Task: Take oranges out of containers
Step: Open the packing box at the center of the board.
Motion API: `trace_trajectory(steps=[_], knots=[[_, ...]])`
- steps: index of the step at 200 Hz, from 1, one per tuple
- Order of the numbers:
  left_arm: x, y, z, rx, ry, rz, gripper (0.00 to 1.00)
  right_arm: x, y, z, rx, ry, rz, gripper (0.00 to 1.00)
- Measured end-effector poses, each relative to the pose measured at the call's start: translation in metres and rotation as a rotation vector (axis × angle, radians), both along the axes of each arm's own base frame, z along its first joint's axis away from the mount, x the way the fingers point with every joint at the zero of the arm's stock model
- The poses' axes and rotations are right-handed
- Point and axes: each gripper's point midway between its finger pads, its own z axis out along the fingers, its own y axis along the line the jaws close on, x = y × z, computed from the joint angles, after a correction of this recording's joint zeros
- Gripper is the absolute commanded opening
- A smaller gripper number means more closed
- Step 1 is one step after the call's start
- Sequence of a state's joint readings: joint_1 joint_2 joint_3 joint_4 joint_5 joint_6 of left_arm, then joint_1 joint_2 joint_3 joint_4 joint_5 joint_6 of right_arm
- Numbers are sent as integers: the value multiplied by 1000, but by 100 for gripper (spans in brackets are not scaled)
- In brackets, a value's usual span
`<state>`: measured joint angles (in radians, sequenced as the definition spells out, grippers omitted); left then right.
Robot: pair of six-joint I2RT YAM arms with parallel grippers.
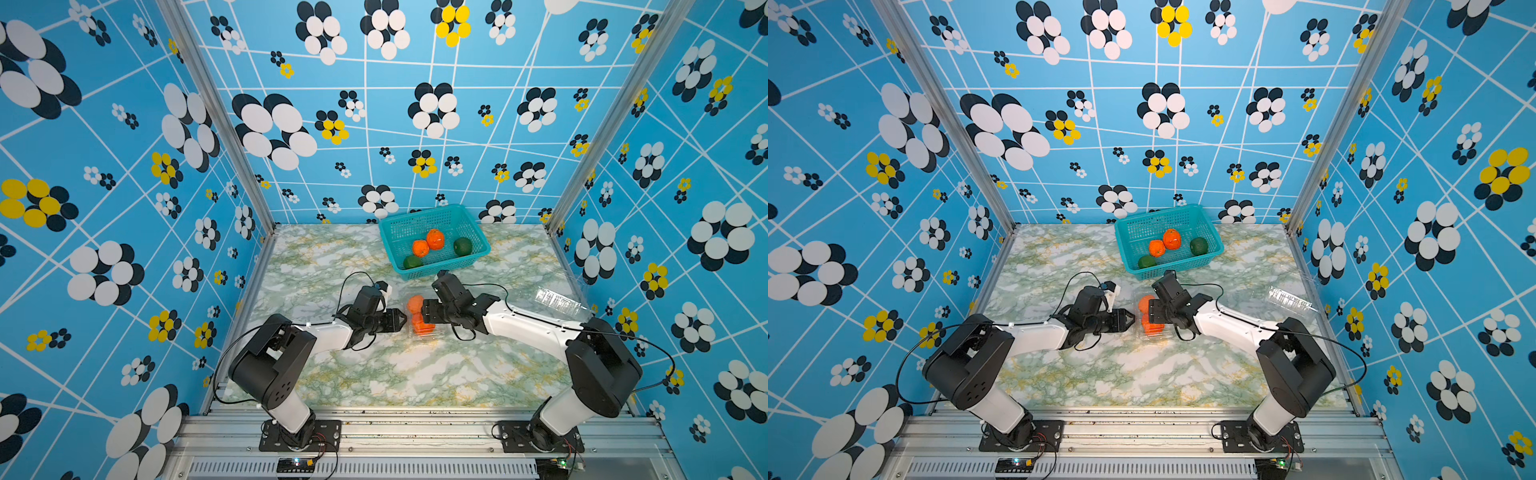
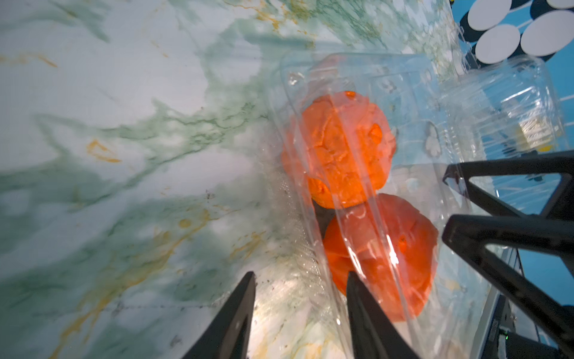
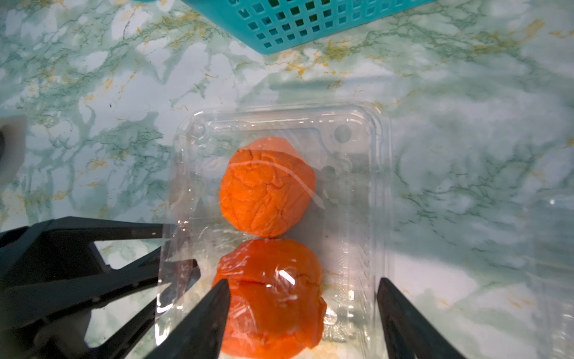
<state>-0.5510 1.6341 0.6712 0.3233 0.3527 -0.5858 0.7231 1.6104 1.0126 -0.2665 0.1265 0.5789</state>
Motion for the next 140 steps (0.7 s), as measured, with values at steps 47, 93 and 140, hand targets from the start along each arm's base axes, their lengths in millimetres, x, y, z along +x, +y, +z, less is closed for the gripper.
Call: trace_trajectory(steps=[47, 93, 140], knots=[[1, -6, 7, -20, -7, -24, 8, -3, -9, 0, -55, 10, -2, 76], [2, -8, 11, -34, -21, -33, 0, -7, -20, 18, -70, -13, -15, 76], [1, -9, 11, -54, -29, -36, 0, -10, -25, 51, -32, -71, -27, 73]])
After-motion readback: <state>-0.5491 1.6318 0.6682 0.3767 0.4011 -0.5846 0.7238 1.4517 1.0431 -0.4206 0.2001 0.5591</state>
